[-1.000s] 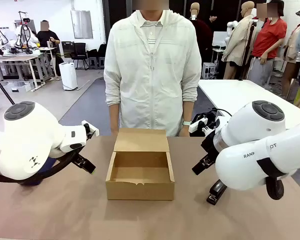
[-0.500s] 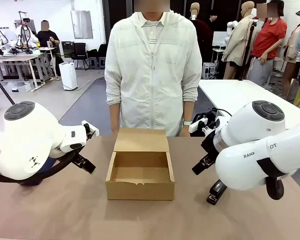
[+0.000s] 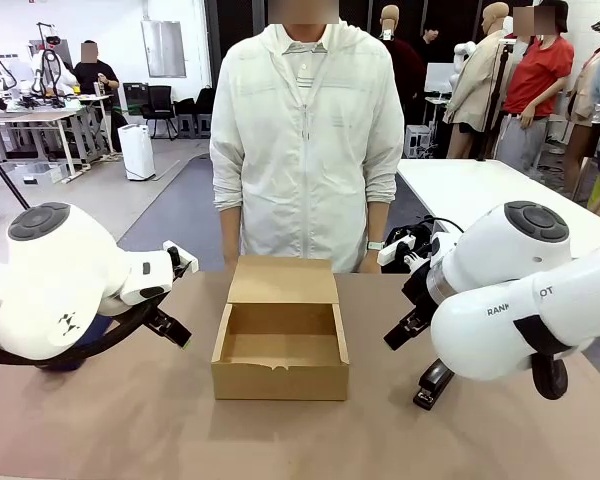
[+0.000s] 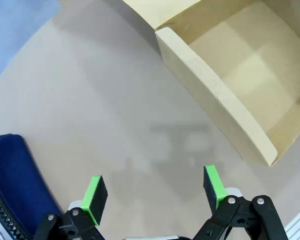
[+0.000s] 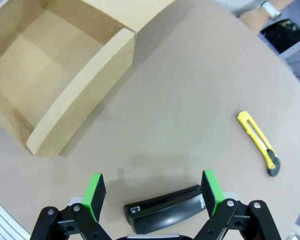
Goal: Pack the items into the box.
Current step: Pick up the item specified by the human and place it in the Mailer Box.
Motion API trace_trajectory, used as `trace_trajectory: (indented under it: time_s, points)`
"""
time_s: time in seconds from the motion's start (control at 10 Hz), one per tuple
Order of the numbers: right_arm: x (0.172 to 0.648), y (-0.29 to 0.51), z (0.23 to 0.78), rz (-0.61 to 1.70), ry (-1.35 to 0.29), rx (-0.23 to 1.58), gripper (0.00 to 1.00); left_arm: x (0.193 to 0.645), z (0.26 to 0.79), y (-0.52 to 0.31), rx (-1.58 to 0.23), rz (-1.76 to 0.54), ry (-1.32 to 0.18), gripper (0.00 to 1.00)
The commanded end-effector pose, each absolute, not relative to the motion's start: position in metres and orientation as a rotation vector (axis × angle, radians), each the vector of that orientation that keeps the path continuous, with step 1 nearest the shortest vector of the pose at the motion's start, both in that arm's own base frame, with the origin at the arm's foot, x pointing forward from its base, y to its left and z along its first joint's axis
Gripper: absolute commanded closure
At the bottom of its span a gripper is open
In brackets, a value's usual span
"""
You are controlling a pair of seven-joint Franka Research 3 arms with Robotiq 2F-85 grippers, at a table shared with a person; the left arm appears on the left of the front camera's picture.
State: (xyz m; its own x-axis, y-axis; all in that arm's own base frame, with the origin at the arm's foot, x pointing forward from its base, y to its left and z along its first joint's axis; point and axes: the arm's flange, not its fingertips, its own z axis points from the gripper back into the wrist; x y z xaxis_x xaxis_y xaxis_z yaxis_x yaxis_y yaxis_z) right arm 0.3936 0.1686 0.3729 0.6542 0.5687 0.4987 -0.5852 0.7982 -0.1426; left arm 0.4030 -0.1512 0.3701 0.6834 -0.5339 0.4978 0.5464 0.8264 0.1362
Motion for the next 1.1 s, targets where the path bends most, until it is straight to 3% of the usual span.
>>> trace_trajectory:
  time_s: [0.0,0.1,0.2,0.4,0.5,0.7,1.0]
  points:
    - [0.393,0.158,0.418,0.625,-0.479,0.127,0.00,0.397,0.400,-0.148,-0.126,-0.614,-0.522,0.00]
    - [0.389,0.153,0.458,0.415,-0.499,0.230,0.00,0.388,0.443,-0.139,-0.218,-0.527,-0.320,0.00]
    - [0.382,0.137,0.488,0.356,-0.436,0.457,0.00,0.380,0.475,-0.127,-0.319,-0.460,-0.379,0.00]
    - [0.359,0.084,0.535,0.227,-0.387,0.792,0.00,0.363,0.534,-0.065,-0.733,-0.394,-0.416,0.00]
    - [0.347,0.044,0.552,0.148,-0.447,0.884,0.00,0.353,0.547,-0.023,-0.895,-0.265,-0.512,0.00]
    - [0.306,-0.047,0.566,-0.105,-0.669,1.035,0.00,0.321,0.544,0.085,-1.122,0.016,-0.675,0.00]
    - [0.255,-0.145,0.506,-0.458,-0.791,1.106,0.00,0.278,0.495,0.163,-1.274,0.388,-0.851,0.00]
